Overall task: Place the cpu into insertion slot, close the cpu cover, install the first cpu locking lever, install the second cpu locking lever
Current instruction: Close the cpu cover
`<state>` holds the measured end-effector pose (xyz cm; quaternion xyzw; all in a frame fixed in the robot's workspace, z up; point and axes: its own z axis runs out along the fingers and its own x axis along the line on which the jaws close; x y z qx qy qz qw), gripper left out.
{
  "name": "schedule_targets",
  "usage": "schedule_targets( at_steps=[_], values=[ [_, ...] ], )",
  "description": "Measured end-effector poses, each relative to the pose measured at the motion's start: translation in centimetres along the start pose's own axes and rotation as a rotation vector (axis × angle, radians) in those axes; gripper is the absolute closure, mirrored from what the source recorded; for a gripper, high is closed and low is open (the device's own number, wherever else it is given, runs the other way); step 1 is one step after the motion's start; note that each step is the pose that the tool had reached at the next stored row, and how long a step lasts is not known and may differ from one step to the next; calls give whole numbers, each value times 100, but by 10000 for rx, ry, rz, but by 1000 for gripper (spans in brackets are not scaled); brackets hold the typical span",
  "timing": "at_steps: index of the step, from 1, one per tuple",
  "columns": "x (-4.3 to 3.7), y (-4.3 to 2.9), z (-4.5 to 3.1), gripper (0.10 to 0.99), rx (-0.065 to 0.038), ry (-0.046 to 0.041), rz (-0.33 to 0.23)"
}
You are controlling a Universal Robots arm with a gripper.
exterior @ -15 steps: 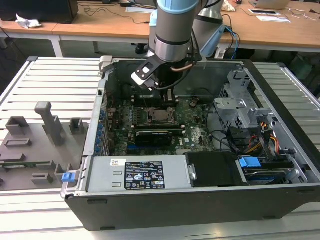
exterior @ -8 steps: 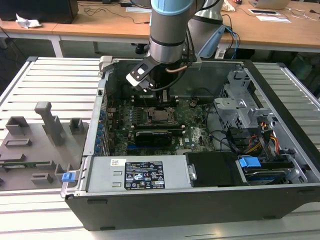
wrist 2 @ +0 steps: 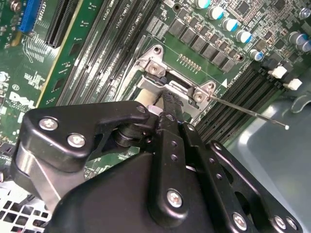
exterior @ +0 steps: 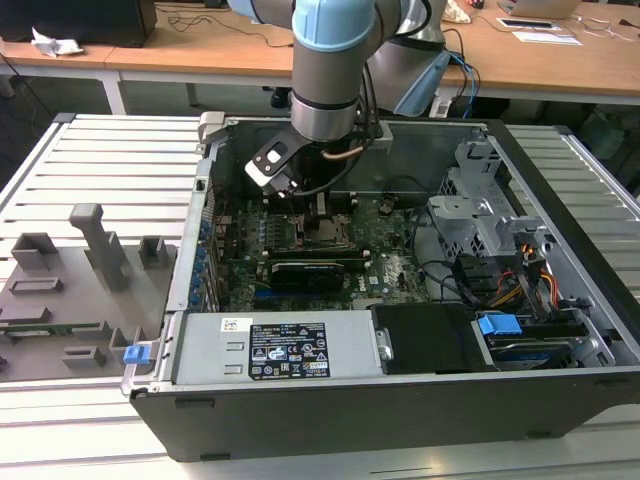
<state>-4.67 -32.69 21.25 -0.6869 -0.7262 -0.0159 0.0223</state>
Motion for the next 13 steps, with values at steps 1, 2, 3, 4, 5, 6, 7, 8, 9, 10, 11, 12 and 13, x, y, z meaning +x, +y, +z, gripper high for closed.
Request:
schedule_targets(
  at_steps=[1,2,3,4,5,6,7,8,9,10,11,12,13],
  values=[
    [0,0,7,980,0,-1,0],
    [-1,0,17,980,0,0,-1],
    [-1,0,24,980,0,0,-1],
    [-1,0,30,980,0,0,0],
    [-2,0,36,980,0,0,0],
    [-2,0,39,980,1,-1,0],
    [-2,0,44,980,1,-1,0],
    [-2,0,48,980,0,0,0],
    [-2,0,52,980,0,-1,0],
    [-3,0,59,980,1,-1,0],
    [-4,0,66,980,3,-6,0],
    [-4,0,68,980,3,-9,0],
    [-4,0,70,980,1,-12,-1]
  ],
)
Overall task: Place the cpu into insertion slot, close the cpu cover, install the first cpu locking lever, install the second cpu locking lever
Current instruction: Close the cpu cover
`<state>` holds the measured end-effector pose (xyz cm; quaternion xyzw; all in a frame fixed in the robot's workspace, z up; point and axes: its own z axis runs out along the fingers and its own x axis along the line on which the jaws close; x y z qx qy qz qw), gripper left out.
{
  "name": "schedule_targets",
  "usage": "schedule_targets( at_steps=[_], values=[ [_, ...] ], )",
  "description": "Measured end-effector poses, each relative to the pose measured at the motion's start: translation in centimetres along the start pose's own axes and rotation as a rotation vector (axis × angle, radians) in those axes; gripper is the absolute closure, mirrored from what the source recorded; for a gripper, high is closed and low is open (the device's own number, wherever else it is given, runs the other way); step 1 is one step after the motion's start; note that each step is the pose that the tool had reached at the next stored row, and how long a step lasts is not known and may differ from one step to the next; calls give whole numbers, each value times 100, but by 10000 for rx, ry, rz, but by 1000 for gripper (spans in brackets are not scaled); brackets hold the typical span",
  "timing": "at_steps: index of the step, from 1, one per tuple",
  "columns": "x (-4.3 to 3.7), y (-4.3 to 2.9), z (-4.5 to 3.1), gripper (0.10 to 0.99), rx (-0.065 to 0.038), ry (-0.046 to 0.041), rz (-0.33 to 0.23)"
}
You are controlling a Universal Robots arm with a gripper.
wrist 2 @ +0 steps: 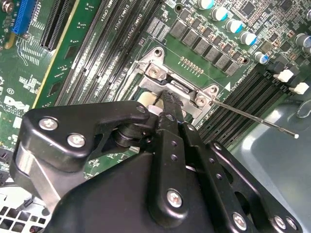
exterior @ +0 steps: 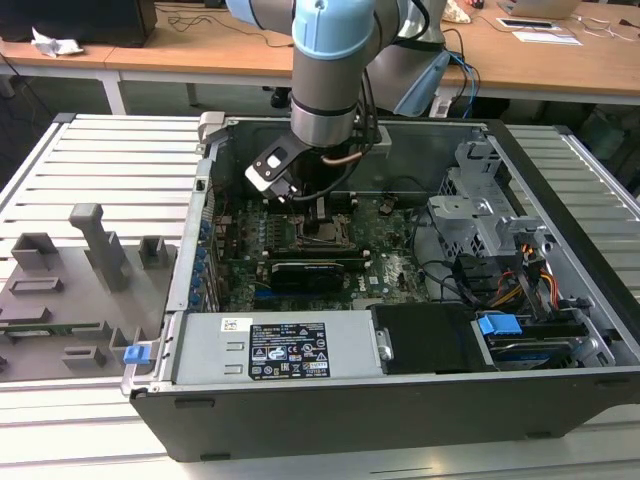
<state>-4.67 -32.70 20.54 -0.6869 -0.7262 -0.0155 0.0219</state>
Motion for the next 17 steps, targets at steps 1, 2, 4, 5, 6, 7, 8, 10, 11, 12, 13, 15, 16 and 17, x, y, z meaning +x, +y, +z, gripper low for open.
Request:
schedule_targets(
  at_steps=[1,2,4,5,6,7,8,10,11,12,13,15,16,17],
  values=[
    [0,0,1,980,-5,-3,1],
    [1,1,2,980,-12,-4,1],
    [1,7,4,980,-31,-3,0],
    [1,11,4,980,-43,-4,0],
    [1,14,4,980,-56,-5,-1],
    [2,16,2,980,-74,-5,-1],
    [3,17,-2,980,-85,-2,-4],
    [5,16,-33,980,-92,-7,-5],
    [5,16,-43,980,-95,-8,-4],
    [6,17,-43,980,-97,-7,-4],
    [5,22,-44,980,-97,-9,-4],
    [3,74,-45,980,-96,-11,-2],
    [-1,126,-46,980,-94,-12,-5],
    [-3,150,-46,980,-95,-11,-4]
  ],
)
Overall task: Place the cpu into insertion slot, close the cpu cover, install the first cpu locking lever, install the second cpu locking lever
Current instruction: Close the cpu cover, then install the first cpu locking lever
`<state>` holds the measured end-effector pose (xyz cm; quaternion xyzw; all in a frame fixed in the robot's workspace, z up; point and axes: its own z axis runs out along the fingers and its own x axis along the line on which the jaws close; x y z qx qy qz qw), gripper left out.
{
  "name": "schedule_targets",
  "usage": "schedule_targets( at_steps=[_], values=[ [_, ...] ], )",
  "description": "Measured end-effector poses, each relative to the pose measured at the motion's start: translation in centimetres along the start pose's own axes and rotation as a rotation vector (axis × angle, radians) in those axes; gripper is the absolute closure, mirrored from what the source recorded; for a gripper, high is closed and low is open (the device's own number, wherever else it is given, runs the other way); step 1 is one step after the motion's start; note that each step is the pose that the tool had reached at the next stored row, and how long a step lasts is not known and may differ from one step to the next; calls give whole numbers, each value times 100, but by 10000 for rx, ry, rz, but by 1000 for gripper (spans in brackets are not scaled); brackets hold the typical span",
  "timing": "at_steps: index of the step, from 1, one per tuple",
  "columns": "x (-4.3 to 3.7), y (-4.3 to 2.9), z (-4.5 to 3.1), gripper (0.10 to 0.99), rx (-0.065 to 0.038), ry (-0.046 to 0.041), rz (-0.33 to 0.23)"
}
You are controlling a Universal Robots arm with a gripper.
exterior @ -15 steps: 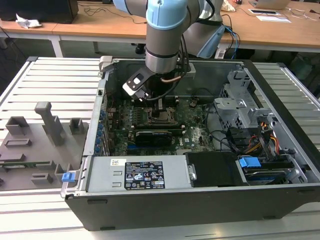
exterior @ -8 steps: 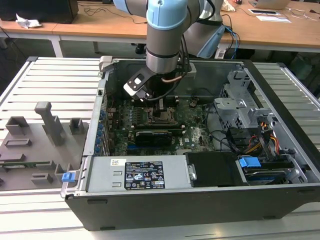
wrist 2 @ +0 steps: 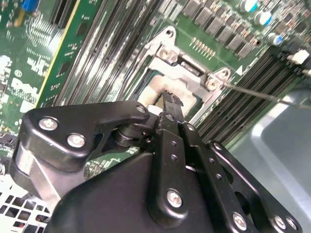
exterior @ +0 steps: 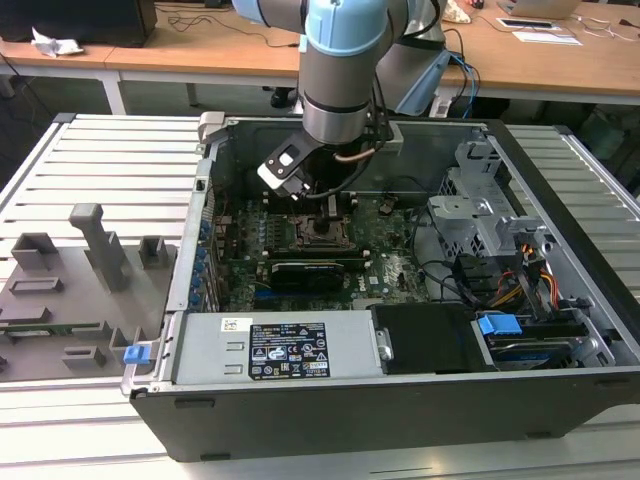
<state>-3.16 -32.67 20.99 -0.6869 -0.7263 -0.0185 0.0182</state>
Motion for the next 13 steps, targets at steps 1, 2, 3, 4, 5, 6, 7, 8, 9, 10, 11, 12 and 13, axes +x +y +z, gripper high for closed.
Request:
schedule_targets(
  at_steps=[1,2,3,4,5,6,7,8,9,10,11,12,13],
  values=[
    [0,11,0,980,0,1,1],
    [-1,23,0,980,0,0,1],
    [-2,37,0,980,0,1,0],
    [-2,46,0,980,-1,1,1],
    [-3,51,0,980,0,0,0],
    [-3,55,0,980,0,0,0],
    [-3,56,0,980,0,0,0],
    [-3,57,0,980,0,0,2],
    [-2,57,-1,980,-1,1,1],
    [-2,57,-5,980,0,0,1],
    [-2,57,-12,980,0,-1,1],
    [-2,57,-21,980,0,0,1],
    [-1,57,-28,980,0,0,1]
  ],
)
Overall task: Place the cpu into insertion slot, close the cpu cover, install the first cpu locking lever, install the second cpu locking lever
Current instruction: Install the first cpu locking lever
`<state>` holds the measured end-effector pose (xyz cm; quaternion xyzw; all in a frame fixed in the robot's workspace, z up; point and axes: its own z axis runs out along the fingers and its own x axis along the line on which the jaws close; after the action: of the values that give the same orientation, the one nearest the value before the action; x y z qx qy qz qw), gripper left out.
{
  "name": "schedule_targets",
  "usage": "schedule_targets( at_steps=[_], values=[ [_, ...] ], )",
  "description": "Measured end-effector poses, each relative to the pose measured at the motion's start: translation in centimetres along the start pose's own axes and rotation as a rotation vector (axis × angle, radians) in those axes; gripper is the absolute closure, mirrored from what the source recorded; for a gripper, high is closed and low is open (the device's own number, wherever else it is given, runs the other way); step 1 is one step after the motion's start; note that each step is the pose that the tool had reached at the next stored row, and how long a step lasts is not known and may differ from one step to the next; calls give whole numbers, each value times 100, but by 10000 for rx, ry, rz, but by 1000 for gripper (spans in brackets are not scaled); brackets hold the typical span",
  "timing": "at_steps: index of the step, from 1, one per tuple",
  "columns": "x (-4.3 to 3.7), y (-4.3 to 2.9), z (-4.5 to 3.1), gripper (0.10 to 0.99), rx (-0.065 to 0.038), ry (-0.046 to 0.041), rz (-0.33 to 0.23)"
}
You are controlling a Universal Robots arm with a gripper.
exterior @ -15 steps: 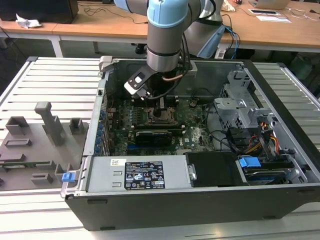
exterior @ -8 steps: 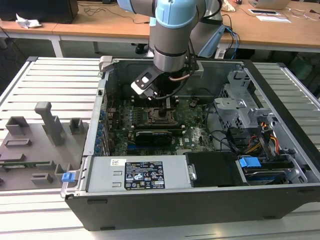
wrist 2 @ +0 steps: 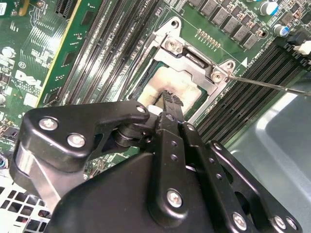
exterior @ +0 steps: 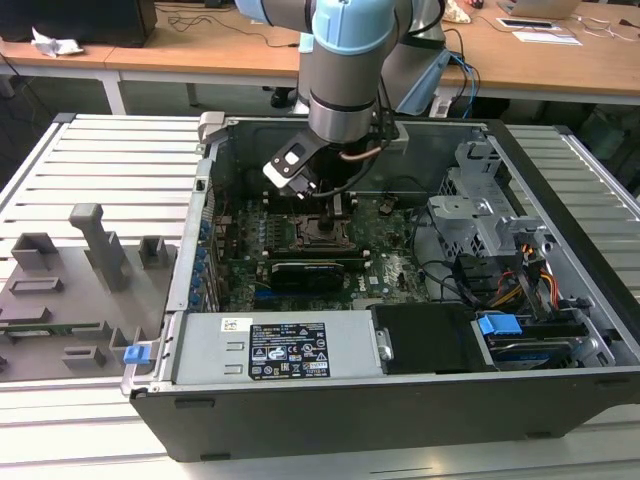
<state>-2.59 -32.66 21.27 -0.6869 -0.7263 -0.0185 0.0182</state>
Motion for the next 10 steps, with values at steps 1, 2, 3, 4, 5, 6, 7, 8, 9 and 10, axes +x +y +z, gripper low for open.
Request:
schedule_targets(
  at_steps=[1,2,3,4,5,6,7,8,9,10],
  values=[
    [0,0,-8,980,0,0,0],
    [1,0,-13,980,0,0,0],
    [1,0,-28,980,0,0,0],
    [2,0,-42,980,0,0,0],
    [4,0,-68,980,0,0,0],
    [4,0,-82,980,0,0,0],
    [5,0,-98,980,0,1,-1],
    [5,0,-106,980,0,0,0],
    [6,0,-116,980,0,0,0],
    [7,0,-129,980,0,0,0]
  ],
)
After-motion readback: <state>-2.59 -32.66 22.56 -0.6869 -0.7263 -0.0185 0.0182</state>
